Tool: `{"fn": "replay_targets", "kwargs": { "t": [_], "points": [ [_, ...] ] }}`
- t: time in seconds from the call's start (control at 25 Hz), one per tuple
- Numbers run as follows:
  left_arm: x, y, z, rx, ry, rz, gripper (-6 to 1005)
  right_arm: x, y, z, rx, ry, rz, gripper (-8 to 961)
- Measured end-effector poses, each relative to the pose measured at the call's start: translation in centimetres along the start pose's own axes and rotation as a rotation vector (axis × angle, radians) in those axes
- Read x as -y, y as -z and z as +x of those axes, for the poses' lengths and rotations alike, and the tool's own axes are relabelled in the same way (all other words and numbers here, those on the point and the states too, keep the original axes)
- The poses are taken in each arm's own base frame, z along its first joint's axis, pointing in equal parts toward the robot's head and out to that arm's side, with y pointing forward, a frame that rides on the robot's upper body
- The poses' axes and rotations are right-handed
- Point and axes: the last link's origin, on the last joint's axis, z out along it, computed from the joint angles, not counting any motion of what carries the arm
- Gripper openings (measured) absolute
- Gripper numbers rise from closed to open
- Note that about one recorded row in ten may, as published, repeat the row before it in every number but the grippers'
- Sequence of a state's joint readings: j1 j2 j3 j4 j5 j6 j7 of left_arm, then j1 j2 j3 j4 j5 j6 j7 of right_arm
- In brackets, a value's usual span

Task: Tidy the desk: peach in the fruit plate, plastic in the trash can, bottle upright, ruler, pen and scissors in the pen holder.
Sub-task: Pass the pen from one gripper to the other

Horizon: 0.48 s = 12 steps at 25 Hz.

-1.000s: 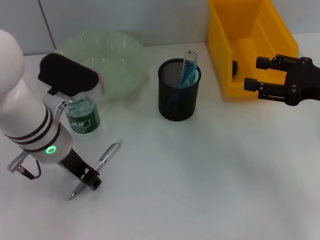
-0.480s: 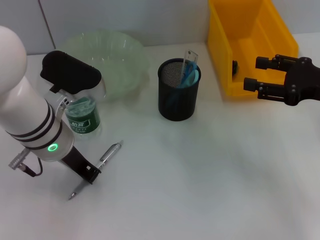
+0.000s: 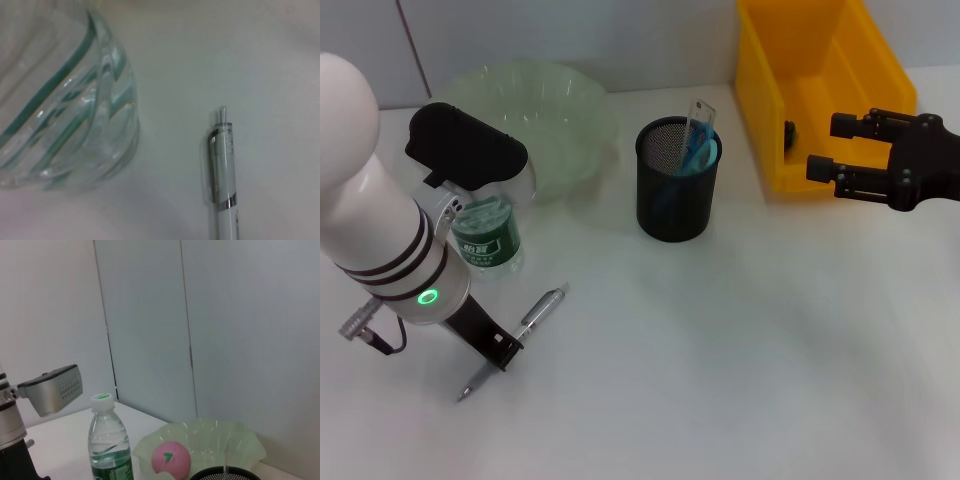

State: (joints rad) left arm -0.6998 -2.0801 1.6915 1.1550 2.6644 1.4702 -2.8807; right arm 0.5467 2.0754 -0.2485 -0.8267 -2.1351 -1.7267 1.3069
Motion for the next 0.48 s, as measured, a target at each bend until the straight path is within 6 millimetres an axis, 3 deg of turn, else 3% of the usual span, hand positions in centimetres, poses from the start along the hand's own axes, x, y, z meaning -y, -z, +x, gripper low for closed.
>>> {"fn": "replay_targets", "kwargs": {
  "t": [0.48],
  "points": [
    [-0.04,0.49,0.20,-0.016,-0.005,0.004,120,0.02,0.02,0.00,0.001,0.000,0.002,726]
  ]
}}
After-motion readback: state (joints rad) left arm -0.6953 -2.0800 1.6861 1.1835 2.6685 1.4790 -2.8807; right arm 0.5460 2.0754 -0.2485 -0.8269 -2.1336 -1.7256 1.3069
